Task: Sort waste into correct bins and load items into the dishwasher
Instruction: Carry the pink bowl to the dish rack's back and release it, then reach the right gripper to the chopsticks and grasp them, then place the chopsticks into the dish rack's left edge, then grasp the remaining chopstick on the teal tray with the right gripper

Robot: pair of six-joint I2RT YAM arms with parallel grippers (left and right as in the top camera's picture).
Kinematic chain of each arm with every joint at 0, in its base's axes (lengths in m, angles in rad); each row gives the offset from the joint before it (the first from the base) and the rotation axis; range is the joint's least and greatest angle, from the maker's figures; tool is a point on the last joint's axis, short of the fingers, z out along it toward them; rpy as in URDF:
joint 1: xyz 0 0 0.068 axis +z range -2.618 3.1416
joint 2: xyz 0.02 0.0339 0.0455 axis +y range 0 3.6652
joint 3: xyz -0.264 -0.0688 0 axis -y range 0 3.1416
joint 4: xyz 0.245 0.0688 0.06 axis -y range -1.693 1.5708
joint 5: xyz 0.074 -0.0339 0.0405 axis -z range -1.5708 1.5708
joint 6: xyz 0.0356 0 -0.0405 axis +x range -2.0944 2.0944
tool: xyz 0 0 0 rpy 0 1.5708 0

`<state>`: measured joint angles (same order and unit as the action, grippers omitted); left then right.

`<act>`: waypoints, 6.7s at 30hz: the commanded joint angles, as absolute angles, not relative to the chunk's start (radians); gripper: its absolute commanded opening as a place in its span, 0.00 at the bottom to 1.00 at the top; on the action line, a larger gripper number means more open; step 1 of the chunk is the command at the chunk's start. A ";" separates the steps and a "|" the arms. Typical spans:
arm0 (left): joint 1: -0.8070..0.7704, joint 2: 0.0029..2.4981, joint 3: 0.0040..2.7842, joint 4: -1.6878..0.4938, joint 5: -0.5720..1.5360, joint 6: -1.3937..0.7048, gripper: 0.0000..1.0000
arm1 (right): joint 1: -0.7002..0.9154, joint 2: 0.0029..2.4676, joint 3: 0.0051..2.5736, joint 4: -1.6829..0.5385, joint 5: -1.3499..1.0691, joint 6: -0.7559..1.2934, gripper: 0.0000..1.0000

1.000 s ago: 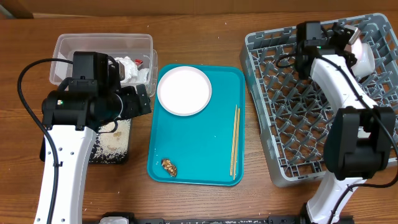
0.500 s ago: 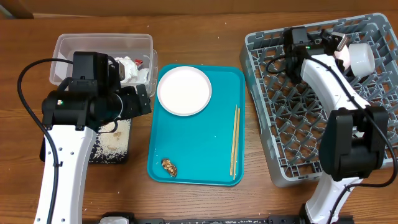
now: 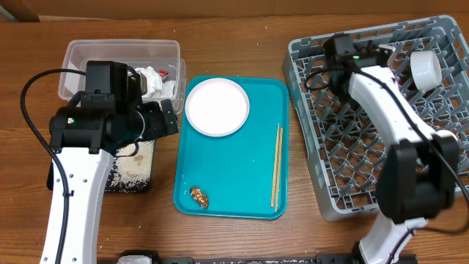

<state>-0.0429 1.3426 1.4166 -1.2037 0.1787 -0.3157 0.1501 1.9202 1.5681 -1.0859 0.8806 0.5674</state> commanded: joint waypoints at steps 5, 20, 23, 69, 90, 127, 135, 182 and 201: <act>-0.039 1.341 1.433 -1.200 0.169 -0.321 0.96 | 0.147 1.618 1.572 -1.098 0.565 0.502 0.83; -0.039 1.360 1.433 -1.200 0.169 -0.322 0.99 | 0.303 1.584 1.570 -1.301 -0.192 0.312 0.87; -0.039 1.367 1.433 -1.200 0.169 -0.322 0.99 | 0.378 1.604 1.551 -1.296 -0.183 0.361 0.87; -0.039 1.369 1.433 -1.201 0.169 -0.322 1.00 | 0.662 1.876 1.151 -0.876 -0.192 0.738 0.50; -0.039 1.369 1.433 -1.200 0.173 -0.322 1.00 | 0.662 1.876 1.092 -0.849 -0.171 0.842 0.08; -0.039 1.369 1.433 -1.201 0.173 -0.322 1.00 | 0.179 1.648 1.484 -1.338 0.075 -0.006 0.04; -0.039 1.369 1.433 -1.200 0.173 -0.322 1.00 | 0.192 1.649 1.356 -1.291 0.022 -0.008 0.04; -0.039 1.369 1.433 -1.200 0.173 -0.322 1.00 | 0.516 1.885 1.262 -1.089 -0.148 0.421 0.38; -0.039 1.369 1.433 -1.200 0.173 -0.322 1.00 | 0.563 2.013 1.262 -1.058 -0.172 0.420 0.54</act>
<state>-0.0429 1.3624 1.4166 -1.2007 0.1783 -0.3157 0.5579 1.9739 1.2697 -1.0821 -0.1852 0.4191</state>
